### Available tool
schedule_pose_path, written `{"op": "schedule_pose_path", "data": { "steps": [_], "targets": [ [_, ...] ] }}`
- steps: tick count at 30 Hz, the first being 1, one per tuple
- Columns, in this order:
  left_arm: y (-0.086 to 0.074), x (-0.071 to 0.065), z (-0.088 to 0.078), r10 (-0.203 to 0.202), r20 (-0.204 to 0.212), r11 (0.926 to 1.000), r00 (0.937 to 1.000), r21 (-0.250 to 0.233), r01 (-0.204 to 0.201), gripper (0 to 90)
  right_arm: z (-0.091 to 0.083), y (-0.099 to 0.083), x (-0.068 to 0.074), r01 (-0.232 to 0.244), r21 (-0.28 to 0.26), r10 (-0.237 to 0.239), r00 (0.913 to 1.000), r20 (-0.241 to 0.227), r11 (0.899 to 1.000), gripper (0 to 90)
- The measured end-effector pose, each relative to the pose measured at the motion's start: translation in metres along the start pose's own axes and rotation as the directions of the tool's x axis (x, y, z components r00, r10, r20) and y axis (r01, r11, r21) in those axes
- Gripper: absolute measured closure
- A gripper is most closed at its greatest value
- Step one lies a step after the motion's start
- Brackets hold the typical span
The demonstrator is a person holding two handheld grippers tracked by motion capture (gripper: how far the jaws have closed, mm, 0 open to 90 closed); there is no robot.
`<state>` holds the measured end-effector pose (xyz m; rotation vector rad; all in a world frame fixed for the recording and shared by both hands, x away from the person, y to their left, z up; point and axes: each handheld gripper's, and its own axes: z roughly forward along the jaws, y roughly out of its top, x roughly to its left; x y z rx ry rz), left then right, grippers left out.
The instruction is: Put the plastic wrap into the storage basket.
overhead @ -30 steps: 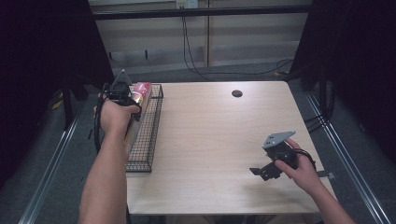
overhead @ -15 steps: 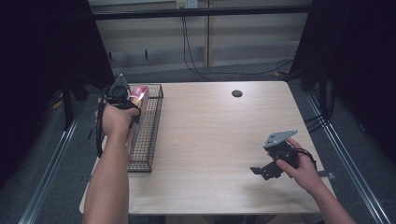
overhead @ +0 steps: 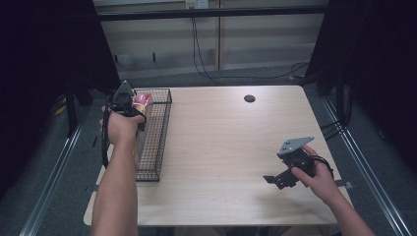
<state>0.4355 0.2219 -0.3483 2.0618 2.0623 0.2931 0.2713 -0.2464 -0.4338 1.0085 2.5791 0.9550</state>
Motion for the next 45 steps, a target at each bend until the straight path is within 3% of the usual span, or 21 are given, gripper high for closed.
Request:
{"op": "schedule_pose_path", "data": {
  "steps": [31, 33, 45],
  "targets": [
    [0.002, -0.001, 0.026, -0.022, 0.005, 0.9996, 0.9997, 0.016, 0.022, 43.4, 0.003, -0.002, 0.0, 0.001, 0.013, -0.001, 1.0, -0.009, 1.0, 2.6],
    [0.003, 0.0, 0.027, -0.008, 0.004, 0.9998, 1.0, 0.016, 0.008, 43.4, 0.003, -0.002, -0.001, 0.005, 0.01, -0.005, 1.0, -0.007, 1.0, 2.5],
    [0.003, -0.002, 0.039, -0.008, 0.005, 0.9997, 1.0, 0.023, 0.008, 43.3, 0.004, -0.002, -0.001, -0.002, 0.016, 0.002, 1.0, -0.007, 1.0, 2.6]
  ]
}}
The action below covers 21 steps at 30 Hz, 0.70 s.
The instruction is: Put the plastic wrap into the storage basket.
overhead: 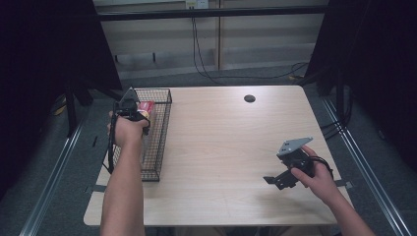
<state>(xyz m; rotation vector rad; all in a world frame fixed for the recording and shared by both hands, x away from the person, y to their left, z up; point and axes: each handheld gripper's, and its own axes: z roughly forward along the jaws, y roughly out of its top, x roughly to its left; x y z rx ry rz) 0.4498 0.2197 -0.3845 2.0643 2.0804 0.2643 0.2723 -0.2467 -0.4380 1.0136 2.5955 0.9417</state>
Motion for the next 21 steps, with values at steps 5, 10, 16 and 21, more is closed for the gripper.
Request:
{"op": "schedule_pose_path", "data": {
  "steps": [5, 10, 16, 21],
  "targets": [
    [-0.001, -0.001, 0.006, 0.008, -0.007, 0.9999, 0.9999, 0.009, -0.008, 43.0, 0.0, 0.0, 0.0, 0.005, -0.001, -0.005, 1.0, 0.0, 1.0, 2.6],
    [-0.001, -0.004, 0.01, 0.008, 0.001, 0.9999, 1.0, 0.01, -0.008, 43.0, 0.0, 0.0, 0.0, 0.008, -0.003, -0.008, 1.0, 0.003, 1.0, 2.6],
    [-0.001, -0.006, 0.012, 0.01, 0.001, 0.9999, 0.9999, -0.002, -0.01, 42.8, 0.0, 0.0, 0.0, 0.004, -0.002, -0.004, 1.0, -0.001, 1.0, 2.6],
    [-0.002, -0.005, 0.013, 0.015, 0.002, 0.9998, 0.9999, 0.009, -0.015, 42.7, 0.0, 0.0, 0.0, 0.006, -0.003, -0.006, 1.0, 0.001, 1.0, 2.5]
  ]
}}
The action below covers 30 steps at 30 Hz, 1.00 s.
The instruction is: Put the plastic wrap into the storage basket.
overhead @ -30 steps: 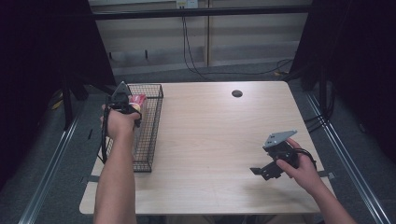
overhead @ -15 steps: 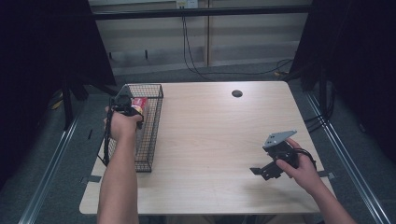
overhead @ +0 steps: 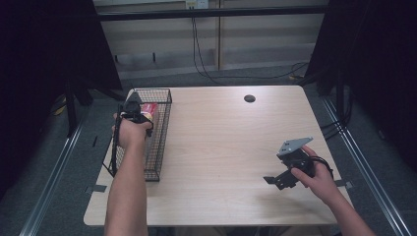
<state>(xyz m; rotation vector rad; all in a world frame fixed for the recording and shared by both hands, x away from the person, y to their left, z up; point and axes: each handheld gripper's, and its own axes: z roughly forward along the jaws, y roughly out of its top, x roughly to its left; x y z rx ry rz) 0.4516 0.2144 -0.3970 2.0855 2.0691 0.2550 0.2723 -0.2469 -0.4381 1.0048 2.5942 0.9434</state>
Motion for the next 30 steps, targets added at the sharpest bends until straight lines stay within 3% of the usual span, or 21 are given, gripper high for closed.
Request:
{"op": "schedule_pose_path", "data": {
  "steps": [20, 29, 30],
  "targets": [
    [-0.0037, 0.0012, 0.0012, 0.003, 0.009, 0.9997, 1.0, -0.023, -0.002, 40.6, 0.0022, -0.0005, 0.0008, 0.005, 0.015, -0.005, 0.9999, 0.01, 1.0, 2.6],
    [-0.0045, -0.0012, -0.0052, 0.042, 0.016, 0.9985, 0.999, -0.035, -0.042, 25.8, 0.002, -0.0005, 0.002, 0.005, 0.019, -0.005, 0.9999, 0.011, 1.0, 2.7],
    [-0.0054, -0.0035, -0.0084, 0.042, 0.022, 0.9978, 0.9989, -0.053, -0.041, 24.9, 0.0017, -0.0005, 0.0018, 0.004, 0.013, -0.004, 1.0, 0.005, 1.0, 2.6]
  ]
}}
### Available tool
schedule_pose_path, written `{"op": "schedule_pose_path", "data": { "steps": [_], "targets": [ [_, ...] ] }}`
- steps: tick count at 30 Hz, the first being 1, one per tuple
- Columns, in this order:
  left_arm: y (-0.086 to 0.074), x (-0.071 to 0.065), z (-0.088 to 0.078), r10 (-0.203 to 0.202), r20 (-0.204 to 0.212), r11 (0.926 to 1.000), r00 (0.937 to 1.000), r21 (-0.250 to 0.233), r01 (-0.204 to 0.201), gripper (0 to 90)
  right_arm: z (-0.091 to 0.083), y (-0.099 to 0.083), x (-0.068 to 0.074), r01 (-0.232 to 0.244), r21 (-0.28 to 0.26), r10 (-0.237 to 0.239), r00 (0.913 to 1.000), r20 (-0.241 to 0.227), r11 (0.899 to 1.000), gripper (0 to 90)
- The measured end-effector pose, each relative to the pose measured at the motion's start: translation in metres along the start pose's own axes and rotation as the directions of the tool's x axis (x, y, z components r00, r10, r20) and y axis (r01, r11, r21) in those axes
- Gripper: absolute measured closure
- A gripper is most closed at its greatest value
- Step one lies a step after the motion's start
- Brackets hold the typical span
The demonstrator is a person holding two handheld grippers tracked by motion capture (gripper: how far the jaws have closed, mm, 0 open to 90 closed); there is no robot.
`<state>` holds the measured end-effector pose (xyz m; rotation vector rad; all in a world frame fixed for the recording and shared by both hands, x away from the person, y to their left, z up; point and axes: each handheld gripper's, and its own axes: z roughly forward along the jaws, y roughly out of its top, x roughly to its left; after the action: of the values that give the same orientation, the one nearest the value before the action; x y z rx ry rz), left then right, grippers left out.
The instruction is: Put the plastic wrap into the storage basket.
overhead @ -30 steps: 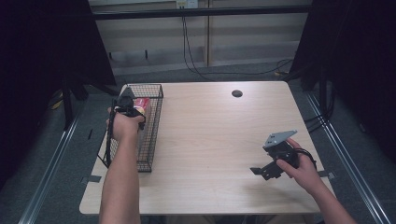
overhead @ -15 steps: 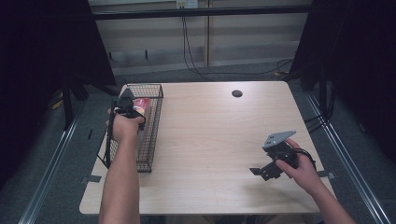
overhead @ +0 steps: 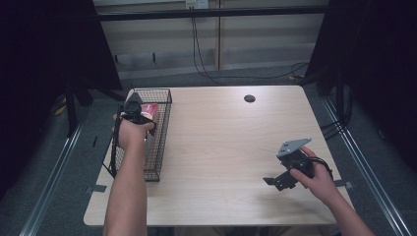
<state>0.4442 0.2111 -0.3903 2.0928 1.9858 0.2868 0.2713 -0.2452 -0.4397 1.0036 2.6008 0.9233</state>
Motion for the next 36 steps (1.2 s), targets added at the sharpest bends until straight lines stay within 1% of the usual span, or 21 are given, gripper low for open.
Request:
{"op": "schedule_pose_path", "data": {
  "steps": [3, 5, 6, 9, 13, 14, 17, 18, 19, 20, 22, 24, 26, 28, 29, 31, 32, 33, 34, 35, 36],
  "targets": [
    [0.0, -0.002, -0.005, 0.024, 0.003, 0.9997, 0.9997, -0.005, -0.024, 21.1, -0.001, 0.001, -0.001, 0.0, -0.004, 0.0, 1.0, 0.003, 1.0, 2.6],
    [0.0, -0.004, -0.008, 0.022, 0.006, 0.9996, 0.9997, -0.017, -0.022, 20.7, -0.001, 0.002, -0.001, -0.001, -0.005, 0.001, 1.0, 0.003, 1.0, 2.6],
    [0.0, -0.004, -0.011, 0.036, -0.003, 0.9991, 0.9993, -0.022, -0.036, 20.7, 0.0, 0.002, -0.001, 0.0, -0.006, 0.0, 1.0, 0.001, 1.0, 2.6],
    [0.0, -0.006, -0.019, 0.044, 0.029, 0.9981, 0.9986, -0.045, -0.043, 20.3, 0.0, 0.002, 0.0, 0.005, 0.0, -0.005, 1.0, 0.003, 1.0, 2.7],
    [0.0, -0.008, -0.025, 0.048, 0.04, 0.997, 0.998, -0.062, -0.045, 19.1, -0.001, 0.001, 0.0, 0.006, -0.002, -0.006, 1.0, 0.006, 1.0, 2.7],
    [0.0, -0.011, -0.028, 0.066, 0.048, 0.9952, 0.9967, -0.075, -0.063, 18.6, -0.001, 0.001, 0.0, 0.005, -0.002, -0.005, 1.0, 0.006, 1.0, 2.6],
    [-0.001, -0.015, -0.031, 0.074, 0.072, 0.9941, 0.9947, -0.085, -0.068, 18.3, -0.002, 0.001, 0.0, 0.004, -0.001, -0.004, 0.9999, 0.013, 1.0, 2.6],
    [-0.002, -0.02, -0.034, 0.092, 0.092, 0.9916, 0.9915, -0.099, -0.083, 18.3, -0.003, 0.001, -0.001, 0.002, -0.002, -0.002, 0.9999, 0.014, 1.0, 2.6],
    [-0.002, -0.02, -0.034, 0.092, 0.092, 0.9916, 0.9915, -0.099, -0.083, 18.3, -0.003, 0.001, -0.001, 0.002, -0.002, -0.002, 0.9999, 0.014, 1.0, 2.6],
    [-0.003, -0.025, -0.036, 0.113, 0.102, 0.9887, 0.9883, -0.11, -0.102, 18.3, -0.003, 0.001, 0.0, 0.001, -0.002, -0.001, 0.9999, 0.014, 1.0, 2.6],
    [-0.005, -0.03, -0.037, 0.133, 0.115, 0.9853, 0.9843, -0.123, -0.119, 18.3, -0.003, 0.001, -0.001, 0.008, -0.008, -0.008, 0.9996, 0.025, 1.0, 2.6],
    [-0.007, -0.035, -0.037, 0.153, 0.126, 0.9822, 0.9801, -0.128, -0.137, 18.1, -0.003, 0.001, 0.0, 0.003, -0.004, -0.003, 0.9999, 0.017, 1.0, 2.6],
    [-0.01, -0.039, -0.036, 0.164, 0.151, 0.9808, 0.9748, -0.131, -0.145, 17.8, -0.003, 0.001, 0.0, 0.01, -0.002, -0.01, 0.9999, 0.013, 1.0, 2.6],
    [-0.011, -0.041, -0.036, 0.167, 0.157, 0.9797, 0.9734, -0.137, -0.146, 17.6, -0.003, 0.001, 0.001, 0.007, 0.002, -0.007, 0.9999, 0.014, 1.0, 2.6],
    [-0.013, -0.043, -0.036, 0.179, 0.159, 0.9773, 0.971, -0.142, -0.157, 17.6, -0.003, 0.001, 0.001, 0.007, 0.002, -0.007, 0.9999, 0.014, 1.0, 2.6],
    [-0.017, -0.049, -0.037, 0.205, 0.181, 0.971, 0.962, -0.161, -0.176, 17.6, -0.002, 0.001, 0.002, 0.006, 0.001, -0.006, 0.9999, 0.01, 1.0, 2.6],
    [-0.017, -0.049, -0.037, 0.205, 0.181, 0.971, 0.962, -0.161, -0.176, 17.6, -0.002, 0.001, 0.002, 0.006, 0.001, -0.006, 0.9999, 0.009, 1.0, 2.6],
    [-0.019, -0.054, -0.037, 0.217, 0.193, 0.9676, 0.9568, -0.172, -0.185, 17.6, -0.002, 0.001, 0.002, 0.005, 0.001, -0.005, 0.9999, 0.009, 1.0, 2.6],
    [-0.019, -0.054, -0.037, 0.217, 0.193, 0.9676, 0.9568, -0.172, -0.185, 17.5, -0.002, 0.001, 0.002, 0.005, 0.001, -0.005, 0.9999, 0.009, 1.0, 2.6],
    [-0.021, -0.058, -0.038, 0.227, 0.208, 0.9647, 0.9515, -0.182, -0.191, 17.5, -0.001, 0.001, 0.001, 0.01, -0.002, -0.01, 0.9999, 0.008, 1.0, 2.7],
    [-0.021, -0.058, -0.038, 0.227, 0.208, 0.9647, 0.9515, -0.182, -0.191, 17.5, -0.001, 0.001, 0.001, 0.01, -0.001, -0.01, 0.9999, 0.007, 1.0, 2.7]
  ]
}}
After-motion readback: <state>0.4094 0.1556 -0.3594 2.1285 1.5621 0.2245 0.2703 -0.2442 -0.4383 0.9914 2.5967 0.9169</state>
